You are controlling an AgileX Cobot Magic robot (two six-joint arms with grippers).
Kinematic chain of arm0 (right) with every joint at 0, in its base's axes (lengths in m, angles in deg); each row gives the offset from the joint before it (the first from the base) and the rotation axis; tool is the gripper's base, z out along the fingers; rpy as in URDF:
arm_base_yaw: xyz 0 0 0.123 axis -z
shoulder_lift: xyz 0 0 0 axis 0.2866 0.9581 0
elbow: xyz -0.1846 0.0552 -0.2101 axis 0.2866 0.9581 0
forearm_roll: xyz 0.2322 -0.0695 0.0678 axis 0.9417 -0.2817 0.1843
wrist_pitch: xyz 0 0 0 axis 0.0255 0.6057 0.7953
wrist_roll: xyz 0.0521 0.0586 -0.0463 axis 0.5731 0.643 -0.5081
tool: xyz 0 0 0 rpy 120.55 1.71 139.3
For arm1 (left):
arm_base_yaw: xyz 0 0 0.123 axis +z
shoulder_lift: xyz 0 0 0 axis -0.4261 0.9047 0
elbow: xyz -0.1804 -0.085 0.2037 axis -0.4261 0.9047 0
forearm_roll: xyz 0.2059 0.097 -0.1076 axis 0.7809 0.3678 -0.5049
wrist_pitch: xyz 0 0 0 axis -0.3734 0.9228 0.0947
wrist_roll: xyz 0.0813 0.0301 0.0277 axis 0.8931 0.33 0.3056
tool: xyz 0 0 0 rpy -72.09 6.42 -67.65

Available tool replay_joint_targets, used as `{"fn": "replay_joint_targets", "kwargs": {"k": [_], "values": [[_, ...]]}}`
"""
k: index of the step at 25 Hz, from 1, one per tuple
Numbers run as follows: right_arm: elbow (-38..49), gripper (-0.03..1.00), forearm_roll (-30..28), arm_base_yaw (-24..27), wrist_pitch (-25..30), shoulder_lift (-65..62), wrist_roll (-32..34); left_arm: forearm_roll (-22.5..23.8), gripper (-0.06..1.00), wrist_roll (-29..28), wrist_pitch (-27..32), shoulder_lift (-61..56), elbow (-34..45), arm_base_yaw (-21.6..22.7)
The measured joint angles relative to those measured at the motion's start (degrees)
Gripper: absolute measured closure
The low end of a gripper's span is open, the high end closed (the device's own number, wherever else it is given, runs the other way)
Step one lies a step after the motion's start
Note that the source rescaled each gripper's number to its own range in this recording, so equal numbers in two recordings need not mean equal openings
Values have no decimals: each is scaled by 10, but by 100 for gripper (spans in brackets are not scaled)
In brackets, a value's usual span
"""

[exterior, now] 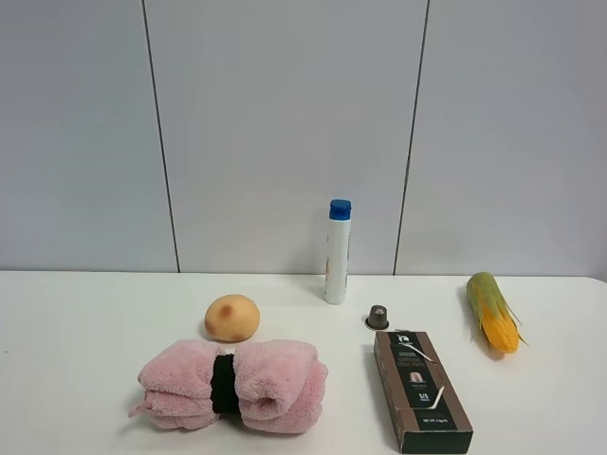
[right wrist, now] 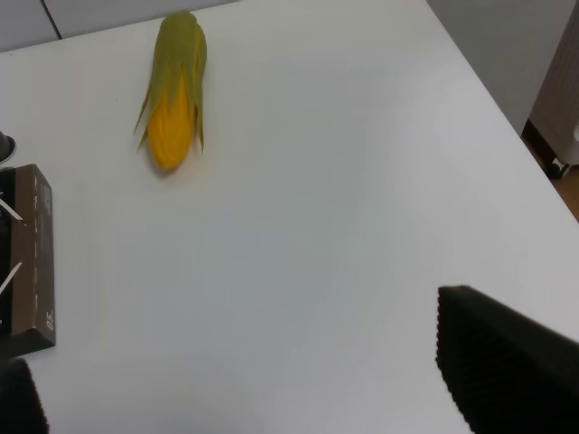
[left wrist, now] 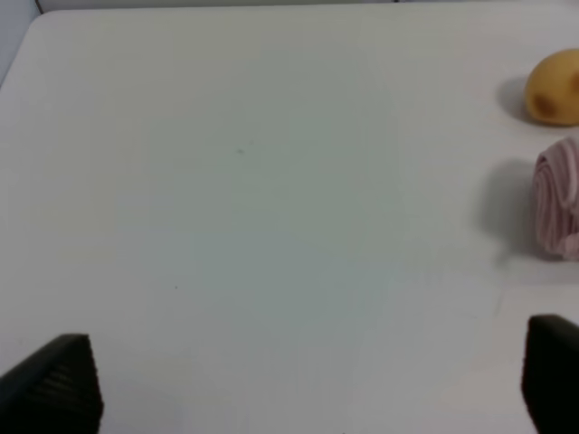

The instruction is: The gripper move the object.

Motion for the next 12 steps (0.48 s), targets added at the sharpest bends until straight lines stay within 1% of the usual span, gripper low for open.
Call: {"fn": "replay_joint_targets", "kwargs": {"k": [12], "values": [[0, -3, 0, 0, 0, 0, 0, 0, -3, 0, 0, 0, 0, 0]]}}
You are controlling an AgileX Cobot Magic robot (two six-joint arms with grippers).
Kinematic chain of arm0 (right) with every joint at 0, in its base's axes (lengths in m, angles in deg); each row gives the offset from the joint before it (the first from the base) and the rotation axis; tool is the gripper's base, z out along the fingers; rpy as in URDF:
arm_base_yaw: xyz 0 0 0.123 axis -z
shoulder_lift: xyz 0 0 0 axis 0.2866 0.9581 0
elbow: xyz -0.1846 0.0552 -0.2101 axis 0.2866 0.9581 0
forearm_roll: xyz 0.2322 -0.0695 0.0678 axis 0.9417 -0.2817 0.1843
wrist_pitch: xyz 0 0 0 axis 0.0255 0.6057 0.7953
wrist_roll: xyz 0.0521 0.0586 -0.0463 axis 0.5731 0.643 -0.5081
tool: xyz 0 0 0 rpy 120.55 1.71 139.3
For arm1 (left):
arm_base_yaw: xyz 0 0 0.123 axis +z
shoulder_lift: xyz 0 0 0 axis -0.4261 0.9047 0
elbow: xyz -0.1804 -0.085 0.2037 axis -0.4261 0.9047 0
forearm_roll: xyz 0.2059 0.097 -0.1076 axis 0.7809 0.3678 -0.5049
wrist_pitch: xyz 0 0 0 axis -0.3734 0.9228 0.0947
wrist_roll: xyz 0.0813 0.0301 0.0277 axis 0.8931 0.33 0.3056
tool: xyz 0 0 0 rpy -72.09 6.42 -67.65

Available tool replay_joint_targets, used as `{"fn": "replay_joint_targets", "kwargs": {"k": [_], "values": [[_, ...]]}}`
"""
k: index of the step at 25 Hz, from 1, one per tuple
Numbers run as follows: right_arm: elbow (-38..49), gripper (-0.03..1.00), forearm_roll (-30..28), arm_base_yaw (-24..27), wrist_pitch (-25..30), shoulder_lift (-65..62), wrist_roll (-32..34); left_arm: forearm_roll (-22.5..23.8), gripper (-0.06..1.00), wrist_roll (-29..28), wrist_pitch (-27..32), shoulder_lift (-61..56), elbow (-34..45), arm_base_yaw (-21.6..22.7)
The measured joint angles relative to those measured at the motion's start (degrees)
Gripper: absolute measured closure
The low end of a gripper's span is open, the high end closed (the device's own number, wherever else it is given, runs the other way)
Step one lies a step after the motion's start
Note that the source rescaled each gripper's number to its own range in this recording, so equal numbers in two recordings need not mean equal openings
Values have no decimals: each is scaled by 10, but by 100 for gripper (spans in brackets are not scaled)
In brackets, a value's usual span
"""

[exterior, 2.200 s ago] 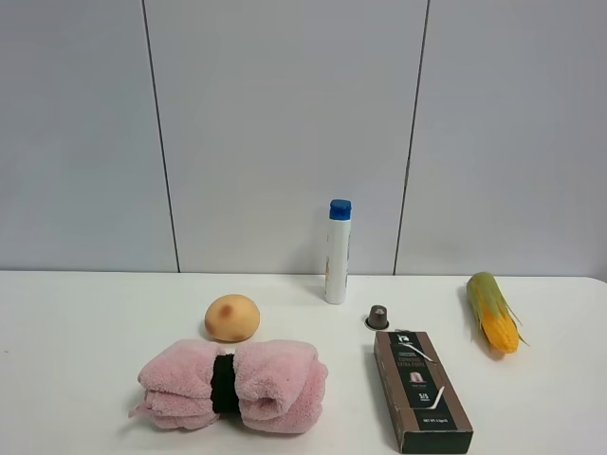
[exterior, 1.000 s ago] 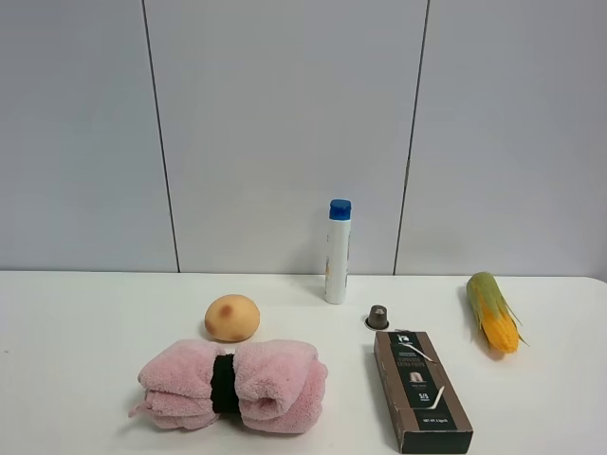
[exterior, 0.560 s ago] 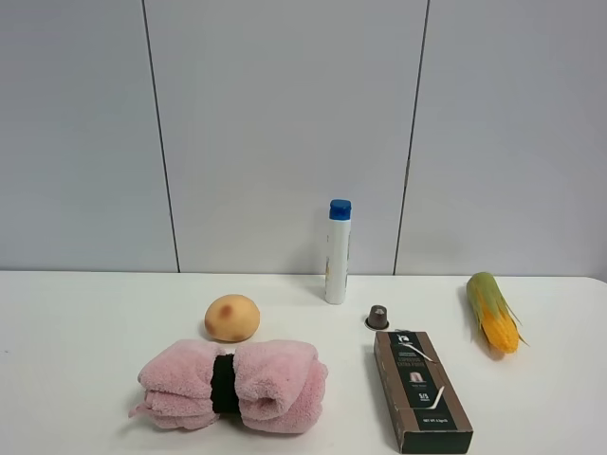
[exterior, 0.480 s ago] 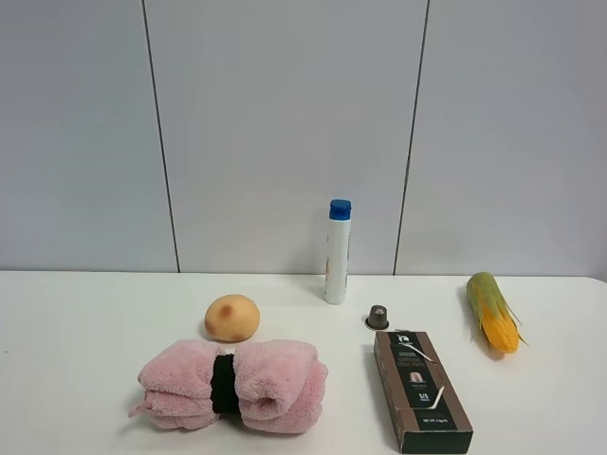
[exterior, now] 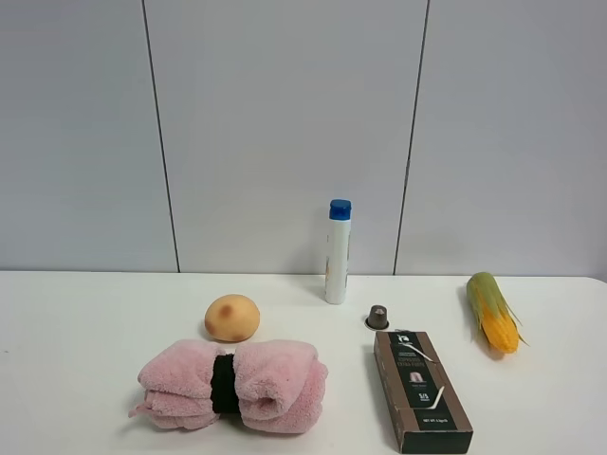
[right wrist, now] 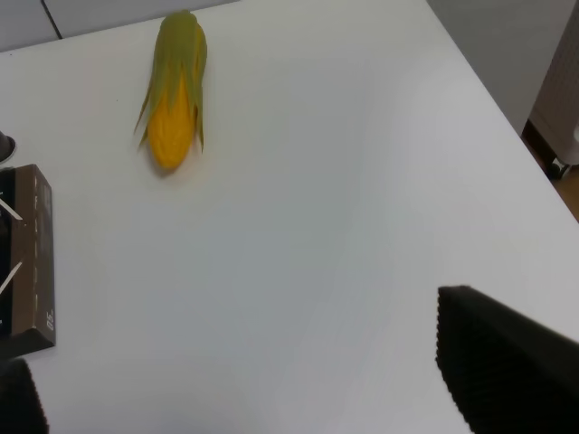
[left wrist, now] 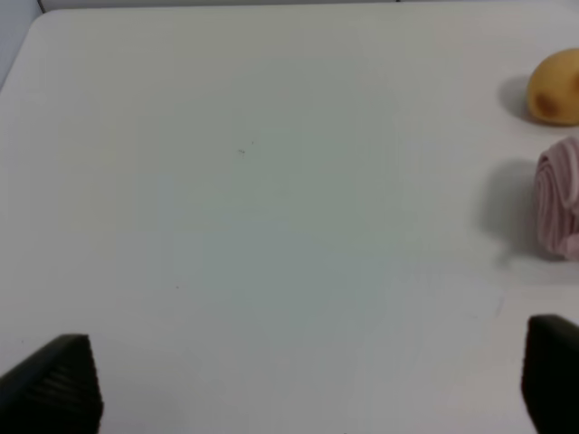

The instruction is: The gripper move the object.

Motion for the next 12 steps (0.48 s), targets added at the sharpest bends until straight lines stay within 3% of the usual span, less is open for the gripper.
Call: {"fn": "replay_joint_targets", "kwargs": {"k": [12], "values": [[0, -3, 0, 0, 0, 0, 0, 0, -3, 0, 0, 0, 0, 0]]}}
